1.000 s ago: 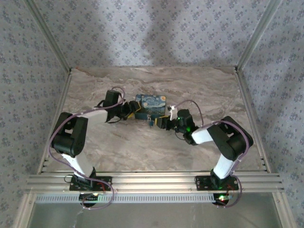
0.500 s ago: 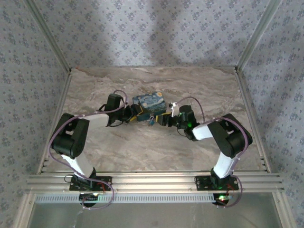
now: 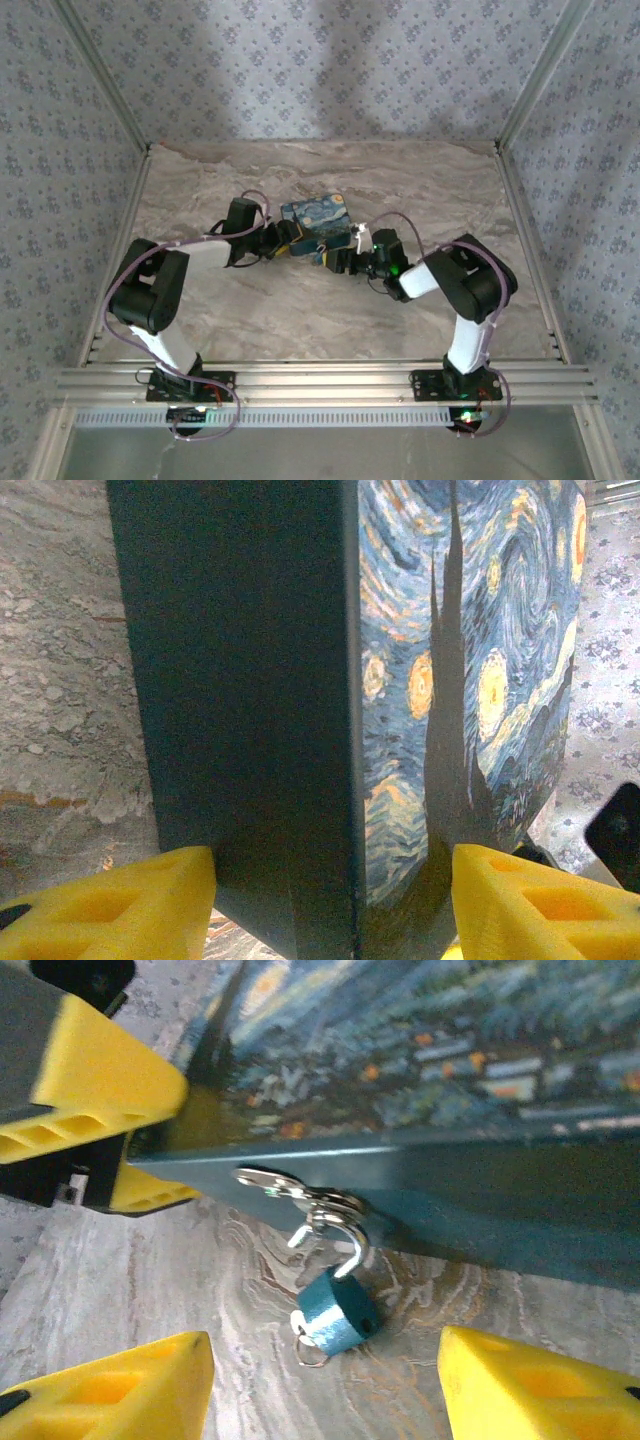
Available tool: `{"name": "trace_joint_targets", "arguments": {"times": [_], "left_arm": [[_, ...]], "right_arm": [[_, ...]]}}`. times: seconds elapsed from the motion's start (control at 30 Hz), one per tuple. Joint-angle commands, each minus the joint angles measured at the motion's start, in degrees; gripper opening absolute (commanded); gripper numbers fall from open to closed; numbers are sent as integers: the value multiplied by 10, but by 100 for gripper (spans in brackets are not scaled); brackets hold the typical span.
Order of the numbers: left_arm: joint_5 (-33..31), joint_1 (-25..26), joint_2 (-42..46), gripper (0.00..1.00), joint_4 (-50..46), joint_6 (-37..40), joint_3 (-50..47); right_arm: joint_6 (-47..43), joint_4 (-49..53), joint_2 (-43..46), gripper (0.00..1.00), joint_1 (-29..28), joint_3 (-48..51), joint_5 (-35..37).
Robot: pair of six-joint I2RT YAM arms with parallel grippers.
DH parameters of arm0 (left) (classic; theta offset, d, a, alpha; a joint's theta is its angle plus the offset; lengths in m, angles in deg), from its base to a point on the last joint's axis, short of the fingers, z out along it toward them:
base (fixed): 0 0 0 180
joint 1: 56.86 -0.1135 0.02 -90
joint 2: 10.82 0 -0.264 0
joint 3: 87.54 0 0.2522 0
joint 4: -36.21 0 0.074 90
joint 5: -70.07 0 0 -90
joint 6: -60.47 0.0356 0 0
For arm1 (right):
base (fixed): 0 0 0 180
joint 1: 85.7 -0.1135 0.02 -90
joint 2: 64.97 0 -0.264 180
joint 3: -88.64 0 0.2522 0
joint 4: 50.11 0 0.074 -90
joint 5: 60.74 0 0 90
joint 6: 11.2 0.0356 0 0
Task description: Unlock the padlock with the key
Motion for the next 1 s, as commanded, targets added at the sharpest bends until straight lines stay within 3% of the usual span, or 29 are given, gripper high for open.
{"name": "trace_joint_targets", "arguments": {"times": [0.0,0.37,0.97], "left_arm": [[-12,7,3,62,-37,0,-11],[-11,7,3,62,-39,0,-11],[-12,7,2,62,-38,-1,-11]], "right_arm": [[15,-35,-21,61,-7,-21,-4],[35,-86,-81,55,-8,-46,-12],[41,-80,-94,28,-12,-46,-10]]}}
